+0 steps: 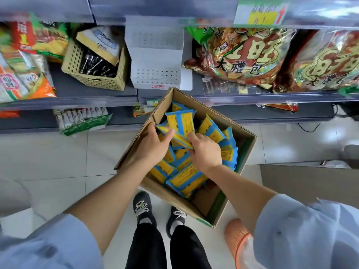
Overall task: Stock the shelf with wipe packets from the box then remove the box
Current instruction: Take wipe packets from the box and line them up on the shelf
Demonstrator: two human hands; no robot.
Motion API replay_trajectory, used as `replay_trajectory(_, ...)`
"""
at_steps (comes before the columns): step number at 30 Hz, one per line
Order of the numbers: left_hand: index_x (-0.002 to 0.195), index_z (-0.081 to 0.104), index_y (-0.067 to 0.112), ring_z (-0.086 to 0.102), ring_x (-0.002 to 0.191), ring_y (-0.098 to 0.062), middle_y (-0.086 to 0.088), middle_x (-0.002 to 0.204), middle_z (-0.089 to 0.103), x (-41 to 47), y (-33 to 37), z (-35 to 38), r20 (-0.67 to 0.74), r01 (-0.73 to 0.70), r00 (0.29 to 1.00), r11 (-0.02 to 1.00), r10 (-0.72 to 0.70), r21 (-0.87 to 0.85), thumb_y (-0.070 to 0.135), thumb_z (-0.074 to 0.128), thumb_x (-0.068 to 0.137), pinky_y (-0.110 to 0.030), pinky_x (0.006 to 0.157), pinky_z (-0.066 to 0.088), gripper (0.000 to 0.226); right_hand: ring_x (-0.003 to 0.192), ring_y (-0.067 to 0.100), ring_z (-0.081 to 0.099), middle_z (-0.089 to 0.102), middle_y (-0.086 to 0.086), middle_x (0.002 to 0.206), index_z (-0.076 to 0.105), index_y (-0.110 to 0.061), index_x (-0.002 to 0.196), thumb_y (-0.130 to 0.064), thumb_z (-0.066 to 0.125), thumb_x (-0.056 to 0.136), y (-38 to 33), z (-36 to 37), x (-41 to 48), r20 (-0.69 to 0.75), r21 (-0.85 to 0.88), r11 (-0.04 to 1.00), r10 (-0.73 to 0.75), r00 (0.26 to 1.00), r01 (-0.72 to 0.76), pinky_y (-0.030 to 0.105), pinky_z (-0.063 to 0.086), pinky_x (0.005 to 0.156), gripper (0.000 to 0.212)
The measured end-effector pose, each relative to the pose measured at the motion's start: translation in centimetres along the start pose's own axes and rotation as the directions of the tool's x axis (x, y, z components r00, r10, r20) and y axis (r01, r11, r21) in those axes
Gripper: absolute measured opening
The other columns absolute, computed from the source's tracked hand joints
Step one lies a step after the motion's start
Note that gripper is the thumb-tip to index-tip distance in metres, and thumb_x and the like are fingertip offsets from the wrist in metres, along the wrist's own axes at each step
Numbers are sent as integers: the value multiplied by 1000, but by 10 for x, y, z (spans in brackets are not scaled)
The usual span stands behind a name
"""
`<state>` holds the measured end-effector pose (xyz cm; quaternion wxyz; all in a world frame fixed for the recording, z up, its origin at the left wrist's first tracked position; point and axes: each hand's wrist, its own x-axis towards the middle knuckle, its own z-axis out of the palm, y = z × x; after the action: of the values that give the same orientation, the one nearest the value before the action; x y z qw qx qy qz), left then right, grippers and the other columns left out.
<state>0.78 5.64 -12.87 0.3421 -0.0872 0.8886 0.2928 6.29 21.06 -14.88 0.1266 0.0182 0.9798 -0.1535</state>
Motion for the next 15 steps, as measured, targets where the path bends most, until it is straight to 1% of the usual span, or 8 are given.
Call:
replay_trajectory(1,146,28,20,48,126,-30,-7,144,45,0,3,0,13,70,998,991,-69,-111,70,34,89,-42,97,40,76,68,28,59,59,5,78,58,-12,96,2,77,60,5,0,-2,-15,-56,995,-80,997,79,30,38,38,43)
replay_trajectory(3,117,56,13,61,108,-31,-14,124,61,4,8,0,44,150,989,932,-143,-331,63,45,89,-45,93,51,59,60,27,57,57,6,77,57,-13,96,7,81,44,14,-2,-5,68,-169,965,-189,980,198,27,36,33,60)
replay_trajectory(4,104,59,11,65,96,-31,-16,112,64,5,7,2,45,169,985,906,-164,-389,51,56,89,-47,86,55,44,65,27,58,58,7,85,57,-13,101,5,82,46,16,-2,-6,153,-204,947,-218,964,247,28,40,36,64)
replay_trajectory(6,93,52,15,66,84,-29,-12,102,61,7,4,4,22,180,983,920,-184,-348,23,71,83,-49,79,57,22,97,28,57,51,10,118,49,-15,121,-1,75,68,19,1,-8,322,-213,926,-233,917,310,36,51,60,61)
replay_trajectory(8,104,48,18,63,88,-28,-7,108,53,9,-2,6,30,194,981,945,-193,-265,7,68,81,-46,75,58,32,119,28,44,37,9,137,40,-17,132,-4,61,83,20,1,-8,391,-214,914,-241,888,343,37,48,84,54)
replay_trajectory(10,129,42,22,60,95,-29,-4,114,50,7,-4,6,101,221,974,944,-202,-244,1,62,82,-41,71,59,56,124,29,39,36,9,140,40,-15,135,-4,52,88,16,-6,-1,312,-229,928,-216,925,294,37,42,92,50)
replay_trajectory(12,124,45,27,60,99,-30,-3,109,54,6,-11,5,155,219,970,954,-189,-207,2,62,81,-44,78,57,53,135,30,28,27,11,149,37,-15,140,-3,51,89,11,-11,16,232,-265,931,-191,954,251,37,35,103,54)
replay_trajectory(15,113,58,16,62,98,-28,-6,106,64,7,-26,5,168,172,975,974,-146,-147,22,73,83,-42,87,53,34,147,29,4,0,11,160,21,-19,150,-1,52,89,2,-13,42,195,-292,936,-143,970,196,39,23,114,71)
